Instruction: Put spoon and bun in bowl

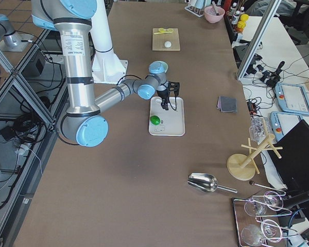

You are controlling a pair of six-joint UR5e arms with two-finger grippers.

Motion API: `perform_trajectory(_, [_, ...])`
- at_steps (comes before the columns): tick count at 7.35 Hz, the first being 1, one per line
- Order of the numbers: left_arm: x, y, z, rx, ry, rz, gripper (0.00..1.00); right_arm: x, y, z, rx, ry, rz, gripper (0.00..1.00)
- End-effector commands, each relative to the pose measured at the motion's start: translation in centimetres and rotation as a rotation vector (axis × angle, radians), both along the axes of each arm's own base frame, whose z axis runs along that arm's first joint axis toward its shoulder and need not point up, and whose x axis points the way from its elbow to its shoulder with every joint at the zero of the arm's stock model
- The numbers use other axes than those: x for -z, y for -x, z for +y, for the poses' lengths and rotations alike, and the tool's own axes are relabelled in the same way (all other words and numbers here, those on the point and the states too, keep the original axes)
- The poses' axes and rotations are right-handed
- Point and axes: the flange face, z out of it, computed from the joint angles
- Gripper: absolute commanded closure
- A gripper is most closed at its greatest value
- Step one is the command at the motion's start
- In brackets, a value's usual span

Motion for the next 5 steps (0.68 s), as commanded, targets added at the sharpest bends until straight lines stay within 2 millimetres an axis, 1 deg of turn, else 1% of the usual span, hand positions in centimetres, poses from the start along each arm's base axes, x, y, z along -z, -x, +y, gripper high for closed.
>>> perform_trajectory(1, [-0.1, 0.0, 0.0, 0.001, 0.001, -0.001, 0.02, 0.1, 1.7, 0.0, 0.014, -0.005, 0.004, 0.40])
perform_trajectory(2, [-0.4, 0.0, -0.1, -0.001, 0.005, -0.002, 0.02, 0.6, 2.8, -0.8, 0.013, -0.005, 0.001, 0.41])
perform_trajectory(3, [-0.4, 0.0, -0.1, 0.000, 0.006, -0.001, 0.02, 0.5, 2.9, -1.0, 0.006, -0.010, 0.007, 0.44])
perform_trajectory(5, [-0.5, 0.0, -0.1, 0.001, 0.009, -0.003, 0.02, 0.2, 3.3, -1.2, 0.003, -0.007, 0.015, 0.44])
